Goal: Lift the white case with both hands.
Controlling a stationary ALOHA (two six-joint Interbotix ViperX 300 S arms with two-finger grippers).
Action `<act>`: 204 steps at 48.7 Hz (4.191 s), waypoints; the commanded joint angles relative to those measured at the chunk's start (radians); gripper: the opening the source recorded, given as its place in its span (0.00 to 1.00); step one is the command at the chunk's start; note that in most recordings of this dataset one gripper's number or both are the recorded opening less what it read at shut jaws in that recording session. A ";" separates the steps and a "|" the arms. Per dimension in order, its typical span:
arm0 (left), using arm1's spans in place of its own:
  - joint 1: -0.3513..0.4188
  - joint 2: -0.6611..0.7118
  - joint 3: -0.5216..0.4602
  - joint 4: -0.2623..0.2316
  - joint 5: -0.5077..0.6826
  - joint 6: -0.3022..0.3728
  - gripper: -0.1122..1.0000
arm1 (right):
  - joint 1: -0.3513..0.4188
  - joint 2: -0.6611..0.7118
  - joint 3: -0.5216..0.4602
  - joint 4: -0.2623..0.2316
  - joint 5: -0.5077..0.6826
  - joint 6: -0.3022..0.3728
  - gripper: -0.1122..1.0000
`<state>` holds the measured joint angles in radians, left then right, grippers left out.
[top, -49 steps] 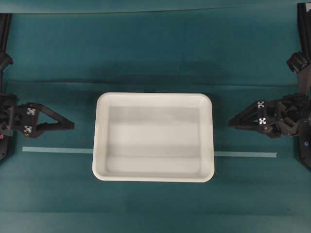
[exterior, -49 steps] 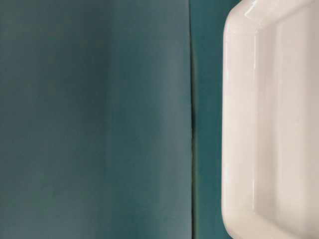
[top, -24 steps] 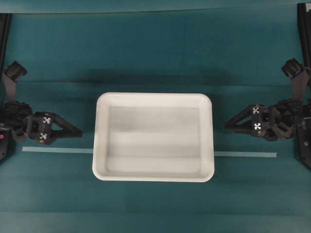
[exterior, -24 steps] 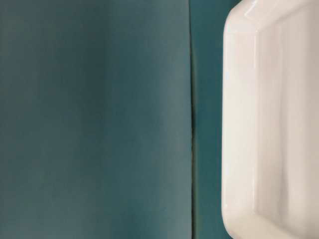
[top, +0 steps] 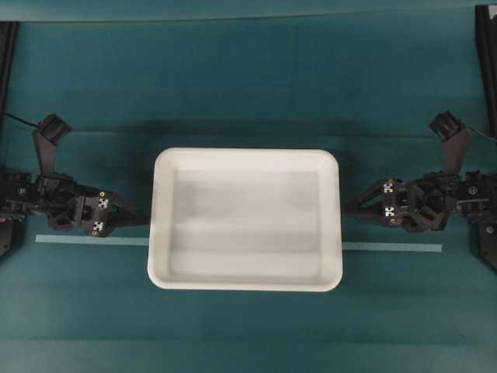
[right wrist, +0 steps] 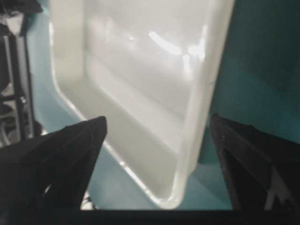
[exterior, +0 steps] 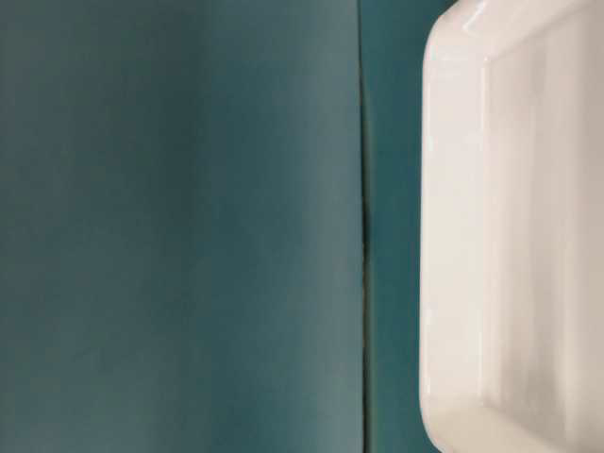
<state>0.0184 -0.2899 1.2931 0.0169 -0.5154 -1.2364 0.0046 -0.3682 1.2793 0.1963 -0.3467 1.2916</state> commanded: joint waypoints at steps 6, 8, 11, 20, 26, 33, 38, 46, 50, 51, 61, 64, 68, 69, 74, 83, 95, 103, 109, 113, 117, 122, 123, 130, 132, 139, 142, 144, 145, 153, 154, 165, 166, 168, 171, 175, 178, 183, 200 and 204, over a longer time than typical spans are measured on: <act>0.034 0.084 -0.017 0.002 -0.071 0.017 0.96 | 0.003 0.126 -0.005 0.032 -0.100 -0.002 0.94; 0.038 0.097 -0.021 0.002 -0.074 0.018 0.96 | 0.003 0.143 -0.006 0.035 -0.117 -0.002 0.94; 0.040 0.117 -0.032 0.002 -0.078 0.020 0.96 | 0.003 0.166 -0.008 0.038 -0.137 -0.002 0.94; 0.038 0.169 -0.071 0.002 -0.083 0.020 0.96 | 0.005 0.216 -0.037 0.040 -0.155 -0.002 0.94; 0.038 0.207 -0.089 0.002 -0.083 0.025 0.96 | 0.003 0.244 -0.054 0.040 -0.158 -0.002 0.94; 0.038 0.219 -0.092 0.003 -0.084 0.026 0.96 | 0.003 0.265 -0.071 0.055 -0.166 -0.003 0.94; 0.038 0.216 -0.086 0.002 -0.084 0.026 0.95 | 0.005 0.276 -0.077 0.060 -0.167 -0.003 0.93; 0.038 0.216 -0.084 0.002 -0.084 0.028 0.95 | 0.005 0.279 -0.078 0.061 -0.155 0.002 0.93; 0.038 0.216 -0.087 0.002 -0.083 0.026 0.94 | 0.009 0.279 -0.081 0.063 -0.138 0.017 0.91; 0.038 0.216 -0.087 0.002 -0.081 0.028 0.94 | 0.009 0.281 -0.084 0.061 -0.133 0.021 0.90; 0.038 0.221 -0.101 0.002 -0.060 0.026 0.70 | 0.012 0.287 -0.100 0.061 -0.069 0.054 0.56; 0.038 0.222 -0.110 0.003 -0.035 0.026 0.55 | 0.012 0.287 -0.103 0.063 -0.057 0.055 0.38; 0.038 0.224 -0.120 0.002 -0.008 0.026 0.34 | 0.012 0.284 -0.106 0.063 -0.043 0.055 0.21; 0.038 0.225 -0.123 0.002 -0.002 0.025 0.29 | 0.014 0.282 -0.107 0.063 -0.038 0.055 0.19; 0.038 0.225 -0.130 0.002 0.021 0.020 0.19 | 0.014 0.276 -0.112 0.063 -0.015 0.054 0.19; 0.037 0.222 -0.133 0.002 0.029 0.015 0.19 | 0.012 0.264 -0.118 0.064 0.025 0.054 0.19; 0.031 0.190 -0.149 0.002 0.057 -0.020 0.19 | 0.008 0.209 -0.130 0.063 0.074 0.054 0.19; 0.008 0.123 -0.176 0.002 0.141 -0.055 0.19 | -0.011 0.126 -0.146 0.063 0.181 0.052 0.19; -0.006 0.063 -0.201 0.002 0.218 -0.080 0.18 | -0.025 0.046 -0.150 0.063 0.252 0.052 0.19; -0.014 0.023 -0.218 0.002 0.267 -0.092 0.18 | -0.037 -0.014 -0.153 0.063 0.288 0.052 0.19; -0.015 -0.017 -0.233 0.002 0.310 -0.094 0.18 | -0.048 -0.075 -0.160 0.063 0.331 0.052 0.19; -0.015 -0.064 -0.256 0.002 0.351 -0.094 0.18 | -0.057 -0.152 -0.172 0.063 0.410 0.052 0.19; -0.015 -0.078 -0.265 0.003 0.364 -0.094 0.18 | -0.058 -0.166 -0.176 0.063 0.428 0.052 0.19; -0.014 -0.138 -0.301 0.002 0.437 -0.094 0.18 | -0.061 -0.253 -0.202 0.061 0.555 0.054 0.19; -0.012 -0.155 -0.311 0.002 0.462 -0.095 0.18 | -0.063 -0.268 -0.207 0.061 0.583 0.054 0.19; -0.006 -0.202 -0.341 0.002 0.532 -0.095 0.18 | -0.069 -0.304 -0.224 0.061 0.632 0.055 0.19; -0.005 -0.215 -0.353 0.002 0.552 -0.097 0.18 | -0.074 -0.310 -0.241 0.061 0.638 0.055 0.19; -0.005 -0.224 -0.364 0.002 0.563 -0.098 0.18 | -0.075 -0.311 -0.255 0.061 0.641 0.057 0.19; -0.005 -0.225 -0.368 0.002 0.566 -0.100 0.18 | -0.077 -0.311 -0.262 0.061 0.644 0.057 0.19; -0.005 -0.253 -0.399 0.002 0.607 -0.149 0.18 | -0.077 -0.311 -0.348 0.061 0.693 0.058 0.19; -0.005 -0.258 -0.402 0.002 0.612 -0.156 0.18 | -0.077 -0.311 -0.357 0.063 0.703 0.058 0.19; -0.006 -0.331 -0.448 0.002 0.699 -0.172 0.17 | -0.077 -0.331 -0.440 0.063 0.796 0.092 0.19; -0.006 -0.337 -0.454 0.002 0.710 -0.172 0.17 | -0.077 -0.337 -0.445 0.063 0.804 0.098 0.19; -0.006 -0.351 -0.466 0.002 0.733 -0.173 0.17 | -0.077 -0.348 -0.453 0.063 0.815 0.106 0.19; -0.005 -0.370 -0.483 0.003 0.765 -0.175 0.17 | -0.077 -0.365 -0.465 0.063 0.831 0.117 0.19; -0.005 -0.391 -0.505 0.002 0.799 -0.179 0.17 | -0.077 -0.379 -0.488 0.061 0.853 0.133 0.19; -0.005 -0.402 -0.520 0.002 0.816 -0.186 0.17 | -0.077 -0.385 -0.508 0.060 0.868 0.146 0.19; -0.003 -0.407 -0.554 0.003 0.830 -0.195 0.17 | -0.077 -0.393 -0.540 0.058 0.894 0.158 0.19; -0.005 -0.400 -0.698 0.002 0.907 -0.196 0.17 | -0.086 -0.393 -0.637 0.057 0.908 0.172 0.19; -0.003 -0.396 -0.735 0.002 0.930 -0.196 0.17 | -0.091 -0.391 -0.667 0.057 0.908 0.184 0.19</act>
<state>0.0184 -0.7072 0.6305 0.0169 0.4142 -1.4343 -0.0721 -0.7808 0.6688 0.2546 0.5752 1.4680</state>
